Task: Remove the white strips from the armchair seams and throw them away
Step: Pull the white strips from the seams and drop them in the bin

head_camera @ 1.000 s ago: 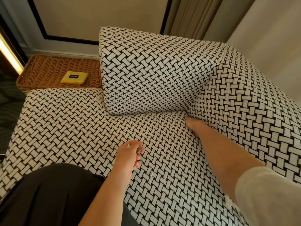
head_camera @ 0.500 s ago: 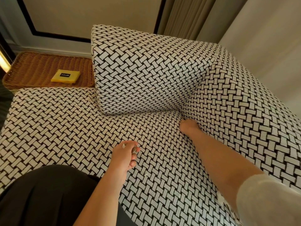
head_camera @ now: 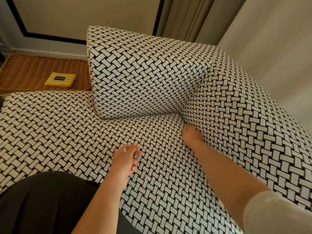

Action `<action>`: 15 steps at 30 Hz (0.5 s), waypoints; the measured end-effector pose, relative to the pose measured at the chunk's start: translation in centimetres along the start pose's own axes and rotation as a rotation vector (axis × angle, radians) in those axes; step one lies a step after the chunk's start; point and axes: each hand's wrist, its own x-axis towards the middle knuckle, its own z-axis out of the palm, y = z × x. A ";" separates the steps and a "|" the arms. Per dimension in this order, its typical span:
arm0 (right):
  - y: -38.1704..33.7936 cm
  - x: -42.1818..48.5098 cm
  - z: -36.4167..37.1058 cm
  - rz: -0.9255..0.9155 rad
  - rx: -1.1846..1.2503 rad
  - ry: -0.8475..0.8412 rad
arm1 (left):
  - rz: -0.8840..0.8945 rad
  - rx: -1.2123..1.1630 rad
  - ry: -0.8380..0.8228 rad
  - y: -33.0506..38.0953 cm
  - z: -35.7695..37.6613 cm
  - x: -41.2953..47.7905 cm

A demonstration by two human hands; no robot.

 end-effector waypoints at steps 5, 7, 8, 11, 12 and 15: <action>-1.5 0.7 -2.4 0.146 0.187 -0.247 | 0.008 -0.022 0.003 0.2 -0.1 -0.2; -1.5 0.4 -2.6 0.185 0.295 -0.245 | 0.012 -0.018 0.000 0.1 -0.1 -0.3; -1.5 0.4 -2.5 0.196 0.335 -0.242 | 0.013 -0.016 -0.002 0.2 -0.1 -0.3; -1.0 0.4 -1.4 0.185 0.397 -0.151 | 0.011 -0.013 0.009 0.2 -0.1 -0.2; -0.6 0.4 -0.8 0.167 0.410 -0.079 | 0.010 -0.006 0.015 0.2 -0.1 -0.2; 0.4 0.2 0.9 0.117 0.494 0.113 | 0.014 0.025 0.016 0.0 -0.1 0.0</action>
